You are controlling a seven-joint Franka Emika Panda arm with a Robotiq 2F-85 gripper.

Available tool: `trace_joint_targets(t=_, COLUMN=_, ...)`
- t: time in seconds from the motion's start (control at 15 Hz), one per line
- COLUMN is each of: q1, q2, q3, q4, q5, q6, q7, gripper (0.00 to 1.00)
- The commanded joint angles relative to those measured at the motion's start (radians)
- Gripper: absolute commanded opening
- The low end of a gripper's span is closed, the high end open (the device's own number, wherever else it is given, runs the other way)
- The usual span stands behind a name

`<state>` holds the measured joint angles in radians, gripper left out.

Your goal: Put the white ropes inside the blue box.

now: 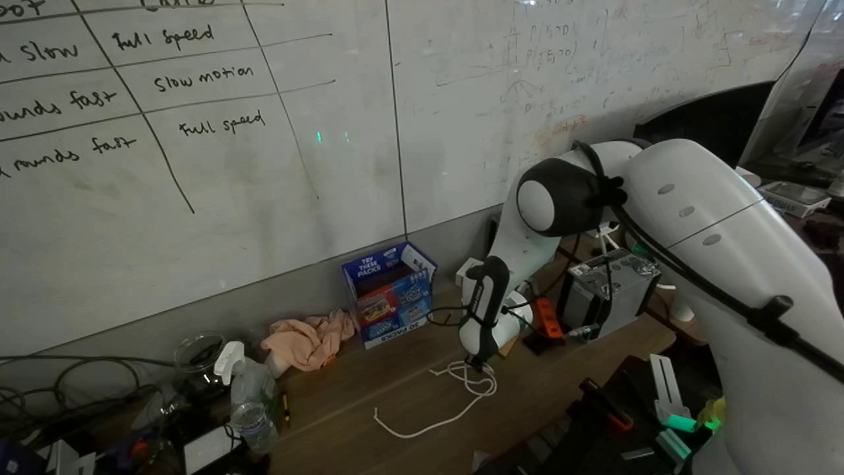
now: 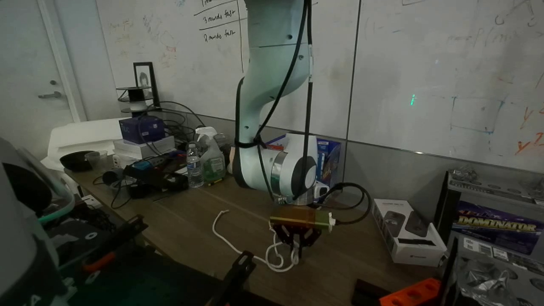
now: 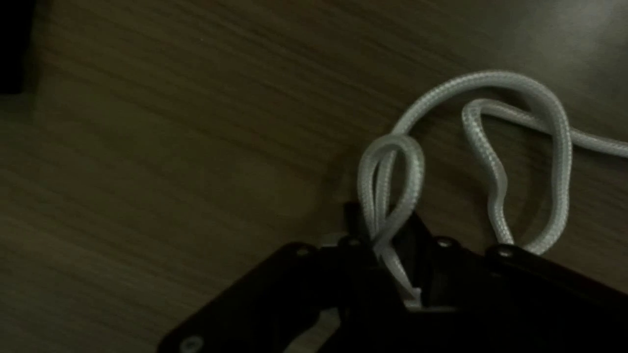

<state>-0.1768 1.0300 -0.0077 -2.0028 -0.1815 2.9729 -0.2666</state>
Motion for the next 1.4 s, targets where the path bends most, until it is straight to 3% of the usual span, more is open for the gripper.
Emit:
trace_joint_targets(t=0.0, q1=0.013, q2=-0.025, q3=0.005, q4=0.017, q5=0.026, q6=-0.072, q7=0.037, gripper=0.0)
trace_joint_targets(t=0.27, q1=0.027, q2=-0.095, q3=0.024, q4=0.031, q5=0.051, q6=-0.209, q7=0.069, gripper=0.02)
trace_joint_targets(t=0.67, q1=0.063, q2=-0.297, q3=0.077, q4=0.094, q5=0.128, q6=-0.453, q7=0.126, gripper=0.02)
trace_joint_targets(t=0.8, q1=0.097, q2=-0.367, q3=0.065, q4=0.121, q5=0.142, q6=-0.498, q7=0.169, gripper=0.02)
trace_joint_targets(t=1.33, q1=0.238, q2=-0.597, q3=-0.013, q4=0.29, q5=0.127, q6=-0.641, q7=0.52, gripper=0.04)
